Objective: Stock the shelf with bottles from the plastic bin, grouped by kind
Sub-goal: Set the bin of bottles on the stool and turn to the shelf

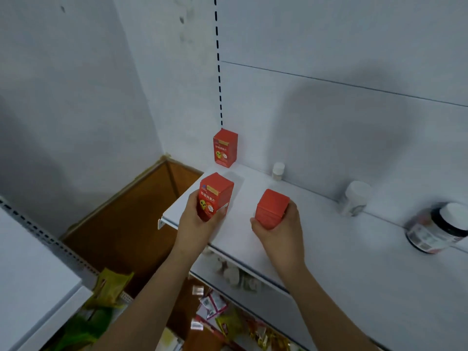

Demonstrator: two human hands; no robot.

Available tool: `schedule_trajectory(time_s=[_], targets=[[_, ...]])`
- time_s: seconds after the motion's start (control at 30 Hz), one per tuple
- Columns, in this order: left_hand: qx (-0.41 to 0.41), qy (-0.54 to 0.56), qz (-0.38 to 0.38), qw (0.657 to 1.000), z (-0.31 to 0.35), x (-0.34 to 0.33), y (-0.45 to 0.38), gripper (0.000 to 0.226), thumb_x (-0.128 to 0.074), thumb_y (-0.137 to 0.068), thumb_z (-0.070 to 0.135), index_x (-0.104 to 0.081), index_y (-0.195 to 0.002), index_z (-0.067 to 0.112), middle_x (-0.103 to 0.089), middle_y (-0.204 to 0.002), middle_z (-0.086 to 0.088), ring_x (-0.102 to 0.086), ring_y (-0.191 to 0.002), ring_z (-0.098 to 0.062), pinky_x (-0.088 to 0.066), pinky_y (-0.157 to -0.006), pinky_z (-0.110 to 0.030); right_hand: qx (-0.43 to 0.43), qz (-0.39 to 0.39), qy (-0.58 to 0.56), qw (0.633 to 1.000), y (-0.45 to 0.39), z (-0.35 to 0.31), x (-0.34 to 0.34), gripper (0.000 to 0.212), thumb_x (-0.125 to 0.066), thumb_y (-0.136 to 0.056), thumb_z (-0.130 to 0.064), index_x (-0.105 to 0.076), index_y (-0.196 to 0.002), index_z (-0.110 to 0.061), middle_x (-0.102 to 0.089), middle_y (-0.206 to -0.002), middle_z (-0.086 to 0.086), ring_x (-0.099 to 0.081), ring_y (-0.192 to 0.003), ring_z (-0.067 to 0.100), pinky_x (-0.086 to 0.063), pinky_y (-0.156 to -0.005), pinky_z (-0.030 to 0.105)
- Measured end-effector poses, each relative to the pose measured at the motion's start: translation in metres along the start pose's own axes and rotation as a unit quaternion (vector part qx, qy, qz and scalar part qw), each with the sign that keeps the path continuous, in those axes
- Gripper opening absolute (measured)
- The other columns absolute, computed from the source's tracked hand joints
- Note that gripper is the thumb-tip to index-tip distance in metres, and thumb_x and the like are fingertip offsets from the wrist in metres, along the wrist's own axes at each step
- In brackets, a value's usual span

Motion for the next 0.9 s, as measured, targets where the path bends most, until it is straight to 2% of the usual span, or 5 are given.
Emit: schedule_trajectory(time_s=[0.23, 0.37, 0.47, 0.63, 0.9], targets=[[-0.036, -0.008, 0.033, 0.999, 0.011, 0.005, -0.073, 0.074, -0.074, -0.082, 0.040, -0.036, -0.144, 0.026, -0.055, -0.131, 0.013, -0.056, -0.117, -0.003, -0.047, -0.092, -0.019, 0.065, -0.019, -0.046, 0.997, -0.092, -0.033, -0.050, 0.066, -0.086, -0.068, -0.023, -0.044, -0.119, -0.025, -0.057, -0.105, -0.007, -0.059, -0.084, 0.003, -0.042, -0.068, 0.007], [-0.041, -0.007, 0.024, 0.999, 0.005, -0.005, -0.103, 0.071, -0.074, -0.085, 0.037, -0.030, -0.141, 0.032, -0.053, -0.132, 0.017, -0.054, -0.120, 0.003, -0.047, -0.089, -0.011, 0.119, 0.004, -0.006, 0.993, -0.140, -0.034, -0.076, 0.079, -0.084, -0.065, -0.022, -0.047, -0.136, -0.014, -0.050, -0.126, 0.002, -0.047, -0.116, 0.011, -0.041, -0.096, 0.022], [-0.016, -0.033, 0.000, 0.999, -0.005, -0.012, -0.120, 0.071, -0.073, -0.085, 0.045, -0.023, -0.136, 0.041, -0.051, -0.130, 0.023, -0.055, -0.118, 0.002, -0.047, -0.079, -0.006, 0.092, 0.013, 0.005, 0.996, -0.154, -0.023, -0.093, 0.066, -0.078, -0.072, -0.031, -0.049, -0.130, -0.018, -0.057, -0.118, 0.000, -0.056, -0.108, 0.019, -0.049, -0.093, 0.036], [-0.008, -0.197, 0.008, 0.980, -0.019, -0.010, -0.143, 0.084, -0.067, -0.070, 0.078, -0.034, -0.138, 0.040, -0.057, -0.134, 0.014, -0.054, -0.126, -0.013, -0.046, -0.106, -0.049, 0.065, 0.029, 0.049, 0.996, -0.156, -0.010, -0.101, 0.057, -0.074, -0.076, -0.044, -0.050, -0.120, -0.018, -0.058, -0.108, 0.000, -0.058, -0.099, 0.018, -0.053, -0.083, 0.040], [-0.026, -0.249, 0.037, 0.967, -0.009, -0.019, -0.144, 0.075, -0.063, -0.069, 0.081, -0.050, -0.122, 0.030, -0.068, -0.110, 0.010, -0.067, -0.096, -0.012, -0.059, -0.082, -0.039, 0.037, -0.018, 0.090, 0.995, -0.152, -0.022, -0.103, 0.056, -0.080, -0.077, -0.039, -0.055, -0.119, -0.011, -0.060, -0.110, 0.006, -0.057, -0.102, 0.022, -0.040, -0.076, 0.027]])
Point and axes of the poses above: each hand's wrist, its own y-axis away from the middle knuckle, its own x-axis out of the back of the hand, z = x × y, the point moved 2 cm from there along -y, towards the middle knuckle
